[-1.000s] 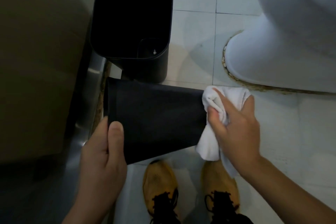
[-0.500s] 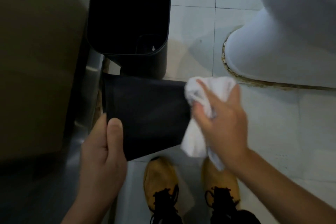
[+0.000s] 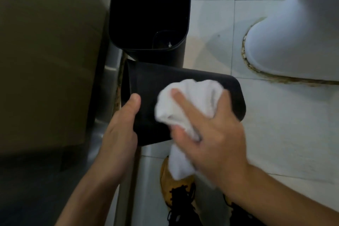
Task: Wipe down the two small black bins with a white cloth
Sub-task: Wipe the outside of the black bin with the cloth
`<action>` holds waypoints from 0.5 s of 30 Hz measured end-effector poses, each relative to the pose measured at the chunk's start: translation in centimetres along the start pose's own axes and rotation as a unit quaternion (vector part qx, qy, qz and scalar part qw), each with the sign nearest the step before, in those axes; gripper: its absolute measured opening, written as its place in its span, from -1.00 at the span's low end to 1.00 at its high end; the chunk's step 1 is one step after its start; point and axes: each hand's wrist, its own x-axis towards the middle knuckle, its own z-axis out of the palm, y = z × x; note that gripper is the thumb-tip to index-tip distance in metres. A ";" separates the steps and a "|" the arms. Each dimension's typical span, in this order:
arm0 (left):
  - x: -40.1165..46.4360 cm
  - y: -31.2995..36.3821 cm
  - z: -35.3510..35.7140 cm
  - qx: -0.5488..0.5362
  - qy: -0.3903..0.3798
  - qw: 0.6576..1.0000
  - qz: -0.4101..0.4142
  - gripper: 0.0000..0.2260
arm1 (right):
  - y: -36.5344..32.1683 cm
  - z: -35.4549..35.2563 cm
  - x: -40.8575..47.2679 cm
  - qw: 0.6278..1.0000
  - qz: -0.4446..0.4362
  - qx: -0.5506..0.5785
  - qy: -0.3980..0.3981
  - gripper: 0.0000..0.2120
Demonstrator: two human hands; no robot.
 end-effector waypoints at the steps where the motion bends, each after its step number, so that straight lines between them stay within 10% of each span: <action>1: 0.1 0.1 0.0 0.014 -0.002 1.000 0.018 -0.60 | -1.0 0.4 0.1 0.999 -0.037 0.006 0.003 -0.55; 7: 1.1 -1.0 -1.0 -0.009 0.001 0.999 0.042 -0.77 | 0.7 0.5 -0.6 0.991 -0.131 -0.037 -0.002 -0.57; 15: 0.4 -0.7 -0.5 0.020 -0.049 0.994 0.095 -0.65 | 8.5 -1.9 -2.8 0.986 0.149 -0.070 0.008 -0.56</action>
